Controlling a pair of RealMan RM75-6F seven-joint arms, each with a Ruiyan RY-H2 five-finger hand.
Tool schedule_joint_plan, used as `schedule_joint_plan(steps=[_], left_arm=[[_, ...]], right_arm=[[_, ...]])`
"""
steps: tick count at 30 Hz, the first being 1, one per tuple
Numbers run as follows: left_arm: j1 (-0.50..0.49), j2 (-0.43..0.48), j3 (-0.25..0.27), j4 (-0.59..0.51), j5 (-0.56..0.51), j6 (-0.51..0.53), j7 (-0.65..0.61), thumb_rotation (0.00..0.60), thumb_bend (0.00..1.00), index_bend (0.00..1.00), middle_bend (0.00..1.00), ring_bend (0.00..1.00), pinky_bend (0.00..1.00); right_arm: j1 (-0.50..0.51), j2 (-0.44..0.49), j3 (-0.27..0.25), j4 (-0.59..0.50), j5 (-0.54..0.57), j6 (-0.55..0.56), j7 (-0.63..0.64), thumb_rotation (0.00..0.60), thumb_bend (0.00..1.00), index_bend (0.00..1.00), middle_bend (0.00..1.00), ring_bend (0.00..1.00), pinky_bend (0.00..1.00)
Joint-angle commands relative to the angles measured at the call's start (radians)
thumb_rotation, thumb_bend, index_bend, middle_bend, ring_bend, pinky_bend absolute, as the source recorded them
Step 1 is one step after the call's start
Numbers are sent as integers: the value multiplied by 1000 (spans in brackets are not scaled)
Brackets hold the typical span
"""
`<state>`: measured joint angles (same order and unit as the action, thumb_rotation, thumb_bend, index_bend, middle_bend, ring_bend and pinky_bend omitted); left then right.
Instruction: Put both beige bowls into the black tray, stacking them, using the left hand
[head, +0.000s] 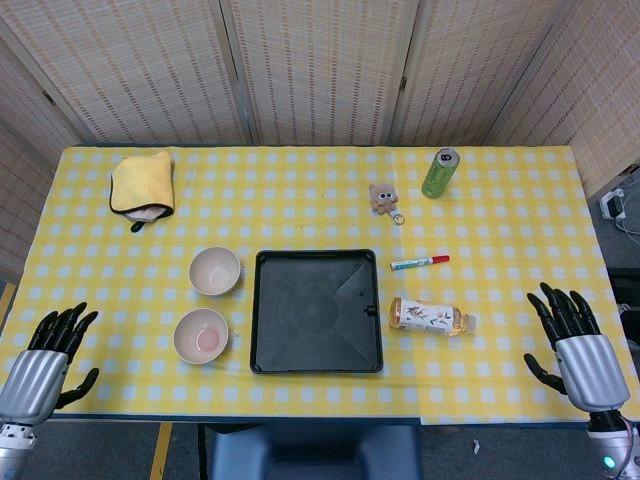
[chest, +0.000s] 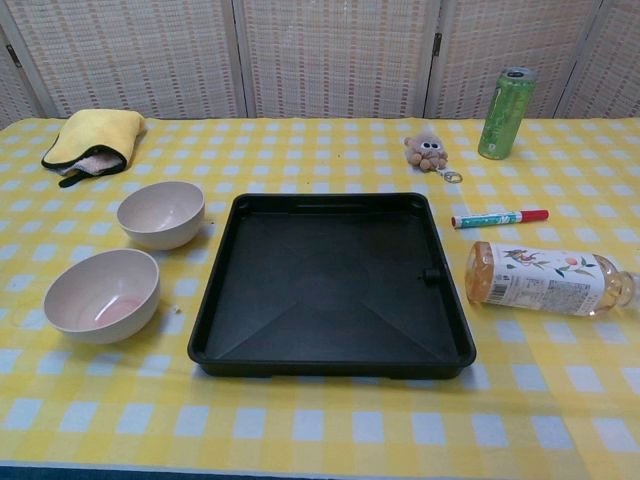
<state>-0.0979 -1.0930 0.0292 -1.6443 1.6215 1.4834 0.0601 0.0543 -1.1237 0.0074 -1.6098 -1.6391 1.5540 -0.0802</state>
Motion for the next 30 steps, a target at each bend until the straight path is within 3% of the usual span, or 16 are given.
schedule_joint_plan(steps=[1, 5, 7, 9, 12, 16, 20, 24, 30], left_arm=[[1, -3, 0, 5, 3, 4, 3, 600, 383, 9, 0, 0, 0], [-12, 28, 42, -24, 39, -40, -96, 600, 377, 14, 23, 0, 5], [-21, 38, 52, -22, 57, -52, -122, 600, 374, 26, 107, 13, 95], [-23, 28, 51, -10, 77, -39, -120, 600, 371, 59, 250, 115, 291], [-22, 6, 54, 11, 114, -11, -134, 600, 362, 105, 541, 413, 580], [-32, -28, 53, 62, 149, 5, -156, 600, 365, 75, 758, 622, 753], [-32, -72, 40, 100, 152, 24, -140, 600, 366, 166, 973, 850, 950], [-33, -90, 41, 98, 124, -6, -99, 600, 367, 298, 1000, 952, 1000], [-40, -126, 42, 97, 86, -50, -75, 600, 383, 330, 1000, 961, 1000]], right_arm=[[1, 2, -2, -6, 0, -6, -3, 600, 311, 0, 0, 0, 0], [7, -6, -1, -2, -15, -6, -3, 600, 310, 0, 0, 0, 0], [16, -12, -4, 6, -12, -28, 0, 600, 311, 0, 0, 0, 0], [26, -18, -3, 10, 1, -54, 0, 600, 311, 0, 0, 0, 0], [37, -23, -4, 11, 7, -78, -3, 600, 311, 0, 0, 0, 0], [29, -18, 0, 5, 5, -56, -4, 600, 311, 0, 0, 0, 0], [24, -12, 0, 3, 10, -51, 2, 600, 311, 0, 0, 0, 0], [27, -2, 4, -5, 30, -64, 9, 600, 311, 0, 0, 0, 0], [26, 7, 0, -17, 37, -75, 3, 600, 310, 0, 0, 0, 0]])
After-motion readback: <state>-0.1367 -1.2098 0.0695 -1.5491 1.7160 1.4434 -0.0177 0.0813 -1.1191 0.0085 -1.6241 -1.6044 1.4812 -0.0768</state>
